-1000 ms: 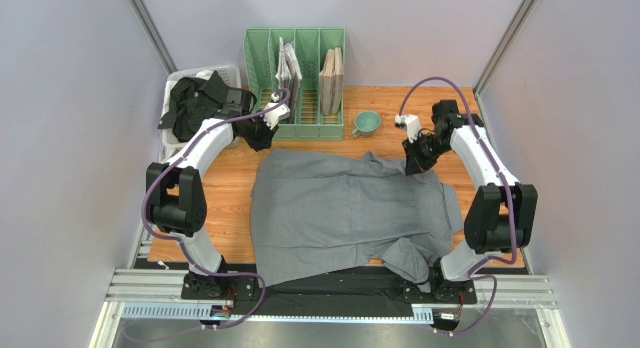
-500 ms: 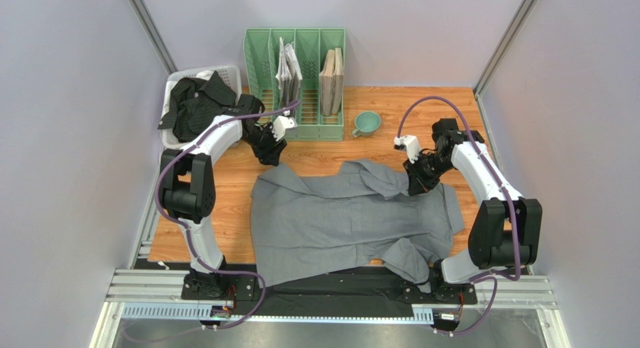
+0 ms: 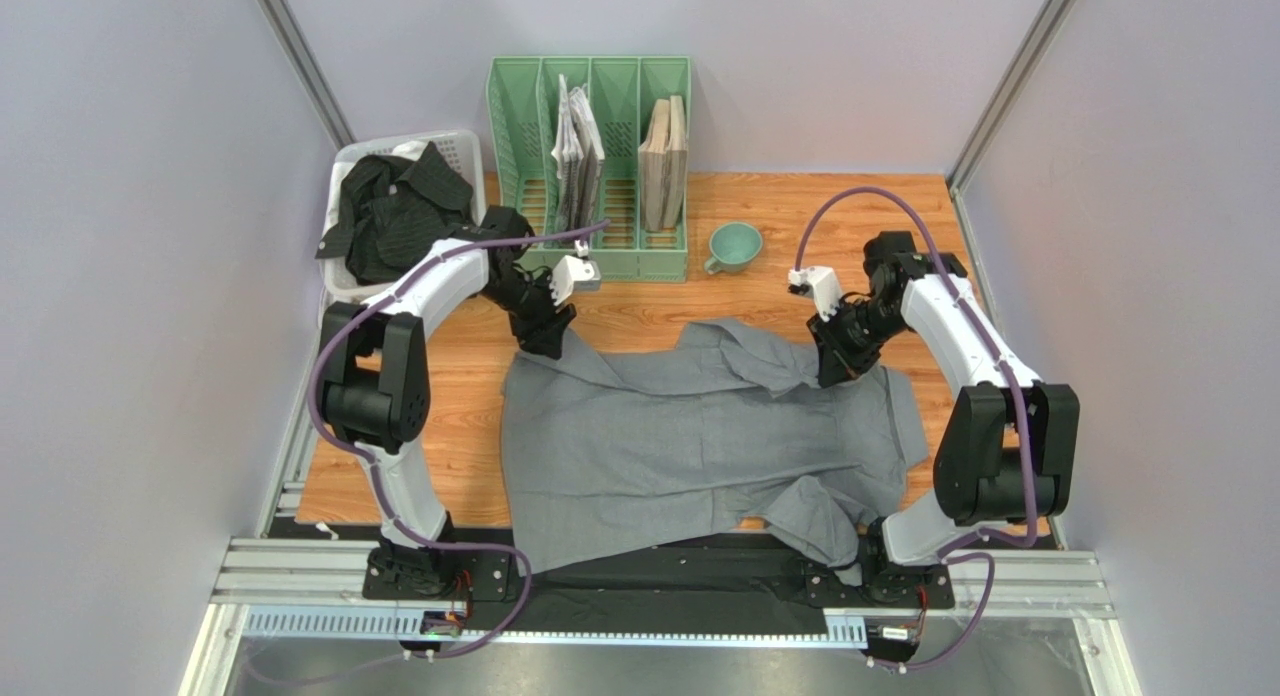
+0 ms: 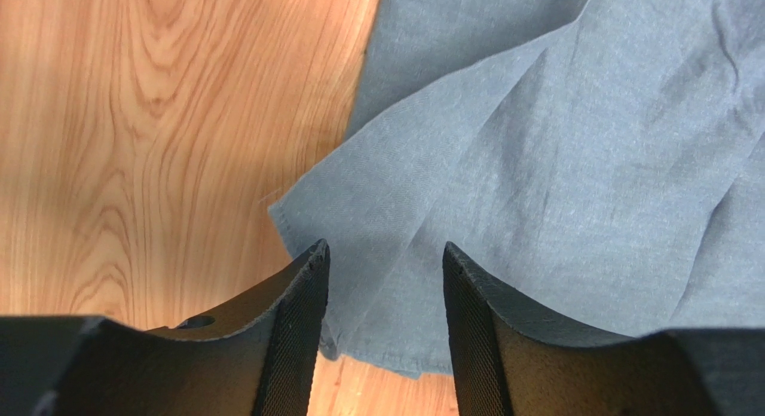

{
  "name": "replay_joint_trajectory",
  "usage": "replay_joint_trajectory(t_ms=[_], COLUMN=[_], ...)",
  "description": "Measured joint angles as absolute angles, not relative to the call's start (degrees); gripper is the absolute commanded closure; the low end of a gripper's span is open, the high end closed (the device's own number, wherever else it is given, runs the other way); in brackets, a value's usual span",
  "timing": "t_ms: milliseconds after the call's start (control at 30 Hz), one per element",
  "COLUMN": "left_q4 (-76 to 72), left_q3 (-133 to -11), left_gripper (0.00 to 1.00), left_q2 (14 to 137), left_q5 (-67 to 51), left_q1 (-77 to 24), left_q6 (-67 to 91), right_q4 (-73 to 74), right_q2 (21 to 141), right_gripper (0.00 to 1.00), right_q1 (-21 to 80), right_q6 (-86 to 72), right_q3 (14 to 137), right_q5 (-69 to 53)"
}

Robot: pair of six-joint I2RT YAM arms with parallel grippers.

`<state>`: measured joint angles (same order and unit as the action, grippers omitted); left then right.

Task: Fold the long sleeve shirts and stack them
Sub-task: Fold the shirt

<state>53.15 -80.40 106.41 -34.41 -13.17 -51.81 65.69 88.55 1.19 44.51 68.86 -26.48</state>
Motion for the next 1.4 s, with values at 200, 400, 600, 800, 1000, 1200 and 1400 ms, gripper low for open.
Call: replay_joint_trajectory(t_ms=[200,400,600,800,1000,1200,1400], left_q4=[51.55,50.02,50.89,56.95,64.45,63.57,62.87], left_q3=[-80.42,-82.83,-88.12,-90.94,-90.91,-79.33,-69.21], left_gripper=[0.44,0.3,0.27,0.47,0.95,1.0,0.69], left_q2=[106.41,106.78,109.06,114.72,116.03,104.27,97.49], left_q5=[-33.63,-31.48,-31.38,-33.69,-35.7,-34.37,-30.85], left_q1=[-14.92,-15.22,-15.4,-15.81,-16.01,-16.14,-17.19], left_q6=[-51.66,-51.51,-52.03,-54.48,-56.99,-58.46,-60.16], right_q4=[66.24,67.11,67.31,67.29,67.77,68.58,69.3], right_q2=[90.21,91.57,92.27,94.02,95.18,95.26,95.18], right_gripper=[1.0,1.0,1.0,1.0,1.0,1.0,0.98], right_q1=[1.19,1.19,1.17,0.99,0.93,0.93,0.93], right_q6=[44.93,45.56,46.39,46.41,46.41,46.81,47.66], right_q3=[69.71,69.8,69.8,69.8,70.24,70.57,70.04], right_q5=[-26.22,-26.0,-25.41,-24.99,-24.64,-24.49,-23.4])
